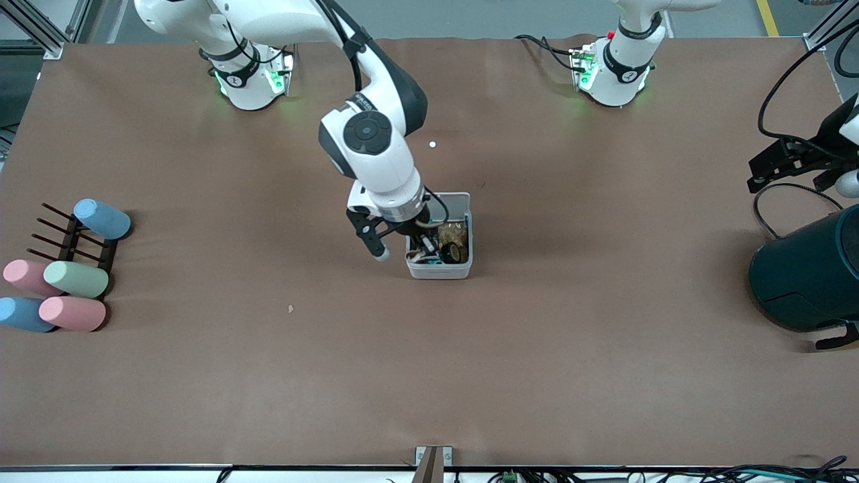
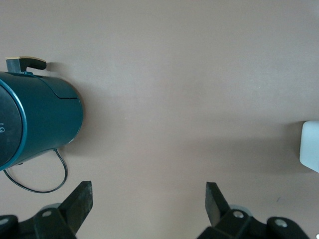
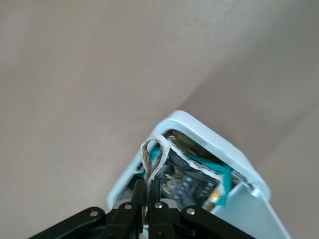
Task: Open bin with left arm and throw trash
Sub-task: 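Carry the paper loop over the bin and lower it with the right gripper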
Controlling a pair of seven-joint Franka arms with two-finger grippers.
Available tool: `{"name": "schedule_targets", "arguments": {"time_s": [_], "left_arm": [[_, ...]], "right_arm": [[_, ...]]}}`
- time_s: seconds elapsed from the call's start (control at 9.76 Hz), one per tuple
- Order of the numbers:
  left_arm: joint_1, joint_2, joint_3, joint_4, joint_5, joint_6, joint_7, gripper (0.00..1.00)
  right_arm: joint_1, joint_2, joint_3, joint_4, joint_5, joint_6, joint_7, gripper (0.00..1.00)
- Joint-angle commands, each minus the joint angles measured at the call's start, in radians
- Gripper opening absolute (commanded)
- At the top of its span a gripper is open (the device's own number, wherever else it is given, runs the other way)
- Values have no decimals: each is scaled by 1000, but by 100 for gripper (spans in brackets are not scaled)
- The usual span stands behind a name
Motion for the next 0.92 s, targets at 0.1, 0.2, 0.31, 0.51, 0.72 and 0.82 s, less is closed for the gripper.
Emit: {"name": "schedule_targets", "arguments": {"time_s": [0.1,0.2,0.31,0.51,0.72,0.82], "left_arm": [[3,10,-3,27,-5,-25,2,100],[3,10,-3,27,-2,-25,2,100],[1,10,-3,27,-4,-25,1,100],[1,10,-3,27,-4,-25,2,100],[3,10,-3,27,-2,-25,1,100],[3,10,-3,27,-1,-25,1,100]], "right_arm": [[12,-8,-7,0,-1,-100,-122,0],[29,-5,-6,-3,1,-74,-122,0],[41,-3,-6,-12,1,-44,-122,0],[50,0,-6,-18,1,-20,-119,0],[52,7,-7,-26,-2,-10,-119,0],[52,15,-7,-26,-5,-5,-121,0]]}}
